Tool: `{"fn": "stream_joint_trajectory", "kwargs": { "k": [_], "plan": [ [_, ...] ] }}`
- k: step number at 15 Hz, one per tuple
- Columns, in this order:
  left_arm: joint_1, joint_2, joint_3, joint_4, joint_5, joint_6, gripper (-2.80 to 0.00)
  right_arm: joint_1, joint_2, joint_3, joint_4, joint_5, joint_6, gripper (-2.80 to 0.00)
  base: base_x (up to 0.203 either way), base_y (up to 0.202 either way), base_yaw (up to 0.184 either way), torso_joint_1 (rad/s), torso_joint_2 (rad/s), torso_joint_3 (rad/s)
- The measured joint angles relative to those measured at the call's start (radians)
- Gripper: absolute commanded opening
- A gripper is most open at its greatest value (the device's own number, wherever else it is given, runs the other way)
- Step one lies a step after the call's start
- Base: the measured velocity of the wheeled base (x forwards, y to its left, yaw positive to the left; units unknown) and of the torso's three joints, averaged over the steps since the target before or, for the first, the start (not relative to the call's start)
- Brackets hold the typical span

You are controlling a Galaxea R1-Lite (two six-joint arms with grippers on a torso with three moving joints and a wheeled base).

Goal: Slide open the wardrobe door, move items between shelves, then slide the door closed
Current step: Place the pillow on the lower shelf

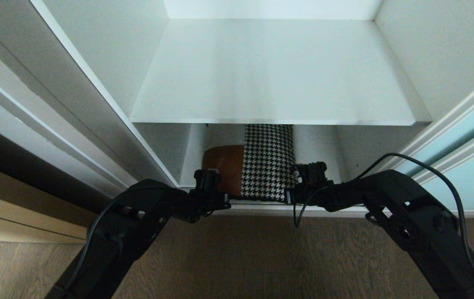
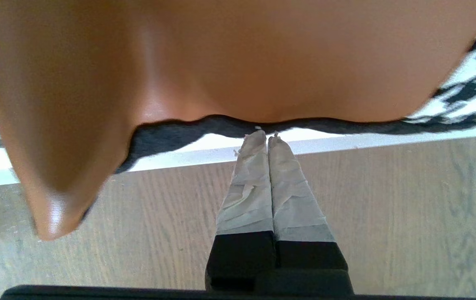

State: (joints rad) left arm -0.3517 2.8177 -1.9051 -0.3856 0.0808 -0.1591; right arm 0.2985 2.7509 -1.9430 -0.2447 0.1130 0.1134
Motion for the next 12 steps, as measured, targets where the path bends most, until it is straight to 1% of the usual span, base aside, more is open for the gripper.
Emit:
{"fn": "stream_joint_trajectory", "kwargs": {
  "k": [2, 5, 12],
  "plan": [
    [0.0, 0.002, 0.001, -0.001, 0.011, 0.002, -2.8, 0.0, -0.001, 0.001, -0.006, 0.001, 0.001, -2.8, 0.0, 0.0, 0.0, 0.0, 0.0, 0.0],
    [0.001, 0.004, 0.002, -0.007, 0.011, -0.003, -2.8, 0.0, 0.002, 0.0, -0.008, 0.002, 0.0, -2.8, 0.0, 0.0, 0.0, 0.0, 0.0, 0.0],
    [0.0, 0.01, -0.01, -0.005, 0.011, 0.009, -2.8, -0.005, 0.004, -0.001, -0.008, 0.018, 0.0, -2.8, 0.0, 0.0, 0.0, 0.0, 0.0, 0.0]
  ]
}}
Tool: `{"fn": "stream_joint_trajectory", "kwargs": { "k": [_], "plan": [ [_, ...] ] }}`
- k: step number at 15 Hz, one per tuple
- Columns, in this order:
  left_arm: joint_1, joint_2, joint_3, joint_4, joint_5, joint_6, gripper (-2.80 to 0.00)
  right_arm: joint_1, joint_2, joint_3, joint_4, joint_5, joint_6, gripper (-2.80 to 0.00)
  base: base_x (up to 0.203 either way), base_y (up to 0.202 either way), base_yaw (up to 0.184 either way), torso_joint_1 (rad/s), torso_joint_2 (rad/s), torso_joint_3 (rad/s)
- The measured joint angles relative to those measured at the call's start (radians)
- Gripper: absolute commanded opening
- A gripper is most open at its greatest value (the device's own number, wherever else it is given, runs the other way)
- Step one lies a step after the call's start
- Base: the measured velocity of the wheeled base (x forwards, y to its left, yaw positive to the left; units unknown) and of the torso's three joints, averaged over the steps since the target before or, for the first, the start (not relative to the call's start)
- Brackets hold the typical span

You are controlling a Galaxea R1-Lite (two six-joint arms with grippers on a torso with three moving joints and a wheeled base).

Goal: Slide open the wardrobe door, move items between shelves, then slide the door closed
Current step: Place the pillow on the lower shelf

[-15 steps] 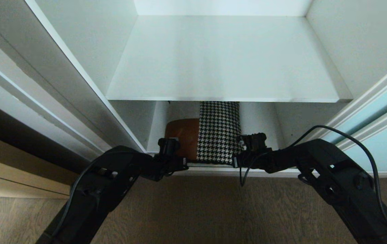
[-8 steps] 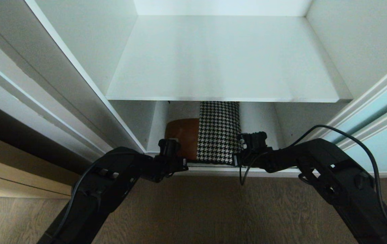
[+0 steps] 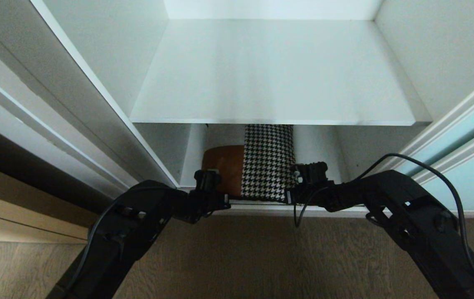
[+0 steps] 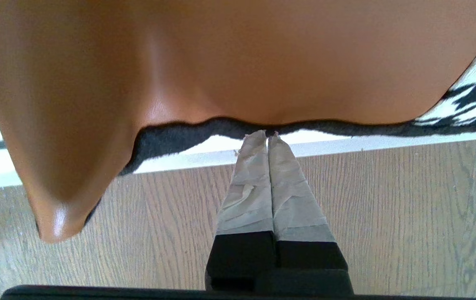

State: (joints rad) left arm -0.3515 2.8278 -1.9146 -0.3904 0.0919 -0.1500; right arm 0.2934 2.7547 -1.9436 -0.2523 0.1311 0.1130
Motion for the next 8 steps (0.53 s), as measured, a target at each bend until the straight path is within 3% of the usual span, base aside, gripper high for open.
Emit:
{"fn": "stream_joint_trajectory", "kwargs": {
  "k": [6, 8],
  "plan": [
    [-0.003, 0.009, -0.012, -0.002, 0.001, 0.004, -2.8, -0.003, -0.004, 0.0, -0.001, 0.0, 0.0, -2.8, 0.159, 0.0, 0.002, 0.0, 0.0, 0.003],
    [-0.003, 0.009, -0.012, -0.005, 0.0, 0.004, -2.8, -0.004, -0.004, 0.0, -0.001, 0.001, 0.0, -2.8, 0.035, 0.0, 0.005, 0.004, 0.0, -0.003]
  ]
}}
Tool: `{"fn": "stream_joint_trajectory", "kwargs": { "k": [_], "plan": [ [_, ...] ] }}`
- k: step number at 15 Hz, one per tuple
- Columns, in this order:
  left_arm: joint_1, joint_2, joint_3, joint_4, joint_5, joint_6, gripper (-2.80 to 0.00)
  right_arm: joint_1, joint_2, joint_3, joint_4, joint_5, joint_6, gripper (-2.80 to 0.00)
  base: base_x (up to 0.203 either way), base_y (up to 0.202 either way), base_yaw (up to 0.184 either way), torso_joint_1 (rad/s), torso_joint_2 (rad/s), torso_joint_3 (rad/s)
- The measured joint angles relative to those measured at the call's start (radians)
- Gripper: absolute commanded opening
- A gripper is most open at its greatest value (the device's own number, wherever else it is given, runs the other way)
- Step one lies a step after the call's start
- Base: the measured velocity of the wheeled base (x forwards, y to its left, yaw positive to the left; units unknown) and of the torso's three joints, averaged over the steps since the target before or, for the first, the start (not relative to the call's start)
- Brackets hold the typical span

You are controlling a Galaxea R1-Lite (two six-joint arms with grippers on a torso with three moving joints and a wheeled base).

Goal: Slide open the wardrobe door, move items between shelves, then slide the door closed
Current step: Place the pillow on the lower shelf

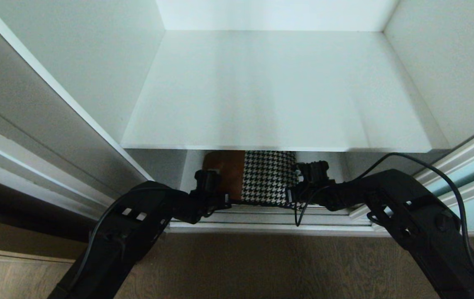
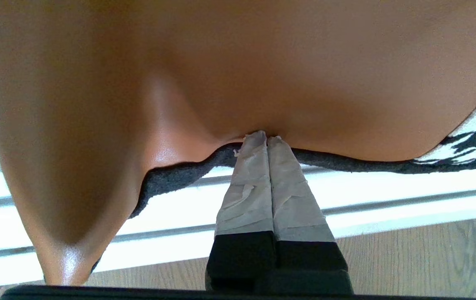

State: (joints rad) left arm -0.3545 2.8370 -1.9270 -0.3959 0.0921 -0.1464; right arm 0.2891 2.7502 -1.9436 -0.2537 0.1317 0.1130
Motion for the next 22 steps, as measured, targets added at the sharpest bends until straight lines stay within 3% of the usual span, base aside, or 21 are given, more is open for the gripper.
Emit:
{"fn": "stream_joint_trajectory", "kwargs": {
  "k": [5, 9, 13, 18, 22],
  "plan": [
    [-0.001, -0.027, 0.081, -0.11, 0.0, 0.0, -2.8, -0.003, -0.043, 0.048, 0.038, 0.02, 0.007, -2.8, 0.0, 0.0, 0.0, 0.0, 0.0, 0.0],
    [-0.007, -0.165, 0.31, -0.177, -0.003, 0.009, -2.8, -0.005, -0.186, 0.214, 0.074, 0.064, 0.015, -2.8, 0.0, 0.0, 0.0, 0.0, 0.0, 0.0],
    [-0.026, -0.363, 0.589, -0.298, 0.012, 0.027, -2.8, 0.002, -0.401, 0.492, 0.069, 0.068, 0.019, -2.8, 0.0, 0.0, 0.0, 0.0, 0.0, 0.0],
    [-0.093, -0.747, 0.92, -0.298, 0.165, 0.022, -2.8, 0.043, -0.766, 0.877, -0.037, 0.024, 0.05, -2.8, 0.0, 0.0, 0.0, 0.0, 0.0, 0.0],
    [-0.159, -1.112, 1.117, -0.238, 0.316, 0.023, -2.8, 0.107, -1.142, 1.109, 0.025, -0.029, 0.067, -2.8, 0.0, 0.0, 0.0, 0.0, 0.0, 0.0]
  ]
}}
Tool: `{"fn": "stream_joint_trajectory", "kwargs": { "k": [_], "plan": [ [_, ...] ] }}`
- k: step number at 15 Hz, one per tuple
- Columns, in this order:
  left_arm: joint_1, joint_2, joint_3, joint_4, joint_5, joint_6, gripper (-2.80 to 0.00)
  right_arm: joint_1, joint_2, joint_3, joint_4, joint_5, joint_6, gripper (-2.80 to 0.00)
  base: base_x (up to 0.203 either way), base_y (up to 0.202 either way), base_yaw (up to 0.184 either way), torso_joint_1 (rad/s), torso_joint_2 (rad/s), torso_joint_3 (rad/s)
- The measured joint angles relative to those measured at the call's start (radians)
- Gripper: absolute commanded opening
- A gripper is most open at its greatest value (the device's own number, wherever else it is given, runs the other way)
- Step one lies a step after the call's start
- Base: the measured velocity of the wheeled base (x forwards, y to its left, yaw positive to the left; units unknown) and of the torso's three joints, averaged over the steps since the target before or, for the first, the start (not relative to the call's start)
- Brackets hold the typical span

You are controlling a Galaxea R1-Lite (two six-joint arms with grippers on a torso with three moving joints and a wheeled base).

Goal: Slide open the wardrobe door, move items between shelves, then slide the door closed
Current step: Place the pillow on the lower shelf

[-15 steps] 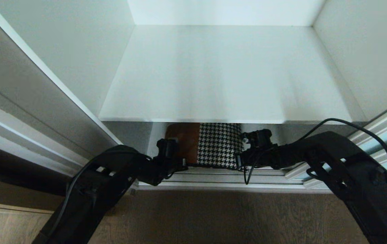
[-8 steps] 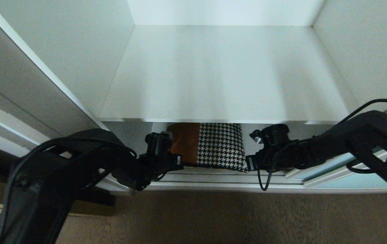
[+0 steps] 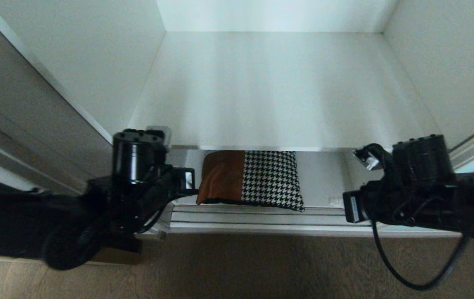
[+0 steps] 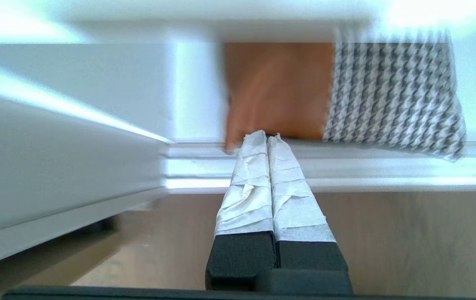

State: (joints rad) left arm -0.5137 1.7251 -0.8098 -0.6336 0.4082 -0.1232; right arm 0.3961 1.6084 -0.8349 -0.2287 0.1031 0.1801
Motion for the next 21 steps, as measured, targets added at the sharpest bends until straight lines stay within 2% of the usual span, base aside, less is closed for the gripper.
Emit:
{"fn": "stream_joint_trajectory", "kwargs": {
  "k": [3, 5, 8, 10, 11, 13, 15, 18, 21],
  "plan": [
    [-0.085, -0.205, 0.2, 0.06, 0.055, -0.03, -2.8, 0.078, -0.251, 0.144, 0.116, -0.019, 0.064, -2.8, 0.0, 0.0, 0.0, 0.0, 0.0, 0.0],
    [-0.145, -0.3, 0.279, 0.066, 0.129, -0.055, -2.8, 0.13, -0.389, 0.211, 0.194, -0.036, 0.101, -2.8, 0.0, 0.0, 0.0, 0.0, 0.0, 0.0],
    [-0.173, -0.427, 0.362, 0.072, 0.201, -0.033, -2.8, 0.164, -0.579, 0.254, 0.342, -0.083, 0.119, -2.8, 0.0, 0.0, 0.0, 0.0, 0.0, 0.0],
    [-0.162, -0.504, 0.392, 0.075, 0.267, -0.002, -2.8, 0.168, -0.698, 0.259, 0.411, -0.146, 0.119, -2.8, 0.0, 0.0, 0.0, 0.0, 0.0, 0.0],
    [-0.126, -0.534, 0.403, 0.076, 0.286, 0.019, -2.8, 0.166, -0.751, 0.258, 0.435, -0.187, 0.118, -2.8, 0.0, 0.0, 0.0, 0.0, 0.0, 0.0],
    [-0.011, -0.614, 0.425, 0.073, 0.301, 0.063, -2.8, 0.104, -0.848, 0.256, 0.467, -0.251, 0.111, -2.8, 0.0, 0.0, 0.0, 0.0, 0.0, 0.0],
    [0.09, -0.708, 0.463, 0.074, 0.303, 0.083, -2.8, 0.022, -0.922, 0.244, 0.473, -0.263, 0.119, -2.8, 0.0, 0.0, 0.0, 0.0, 0.0, 0.0],
    [0.218, -0.867, 0.561, 0.076, 0.279, 0.09, -2.8, -0.102, -0.997, 0.249, 0.473, -0.25, 0.171, -2.8, 0.0, 0.0, 0.0, 0.0, 0.0, 0.0],
    [0.337, -1.045, 0.678, 0.086, 0.245, 0.105, -2.8, -0.173, -1.086, 0.279, 0.473, -0.163, 0.223, -2.8, 0.0, 0.0, 0.0, 0.0, 0.0, 0.0]
  ]
}}
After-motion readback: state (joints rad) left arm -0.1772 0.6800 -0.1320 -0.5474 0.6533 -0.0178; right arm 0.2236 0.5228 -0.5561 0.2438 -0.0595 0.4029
